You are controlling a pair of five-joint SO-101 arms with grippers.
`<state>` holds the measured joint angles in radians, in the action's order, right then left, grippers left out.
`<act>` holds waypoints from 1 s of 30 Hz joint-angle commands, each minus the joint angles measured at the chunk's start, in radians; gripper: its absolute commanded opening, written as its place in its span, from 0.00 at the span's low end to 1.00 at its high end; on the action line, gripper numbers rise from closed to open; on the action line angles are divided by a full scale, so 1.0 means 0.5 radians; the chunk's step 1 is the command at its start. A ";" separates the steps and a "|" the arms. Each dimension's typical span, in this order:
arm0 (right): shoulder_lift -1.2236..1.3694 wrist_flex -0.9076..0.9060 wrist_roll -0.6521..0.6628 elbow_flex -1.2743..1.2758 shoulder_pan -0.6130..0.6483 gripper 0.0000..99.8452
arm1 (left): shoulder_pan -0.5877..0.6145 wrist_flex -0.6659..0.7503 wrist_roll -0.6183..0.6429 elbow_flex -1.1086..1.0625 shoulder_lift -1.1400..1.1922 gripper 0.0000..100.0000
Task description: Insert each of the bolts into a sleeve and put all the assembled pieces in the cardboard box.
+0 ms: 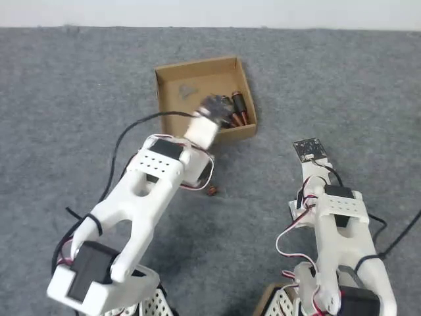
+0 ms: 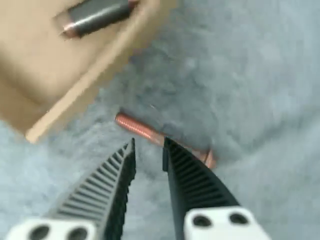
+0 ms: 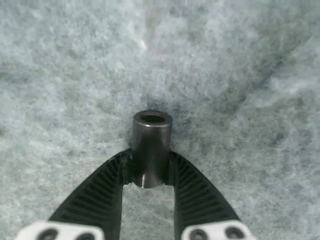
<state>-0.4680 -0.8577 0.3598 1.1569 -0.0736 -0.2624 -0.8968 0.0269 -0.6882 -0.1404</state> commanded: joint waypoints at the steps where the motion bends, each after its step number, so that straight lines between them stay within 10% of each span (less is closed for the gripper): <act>1: -0.078 0.038 0.049 -0.003 -0.035 0.01 | 0.058 0.249 0.697 -0.038 -0.006 0.09; 21: -0.100 0.029 0.129 0.034 -0.029 0.01 | 0.098 0.399 1.283 -0.066 0.249 0.09; 30: -0.100 0.029 0.129 0.034 -0.029 0.01 | 0.150 0.021 1.378 0.443 0.687 0.09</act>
<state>-0.4849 -0.8546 0.4089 1.1753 -0.0736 -0.1995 -0.8539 0.7020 -0.5485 0.1941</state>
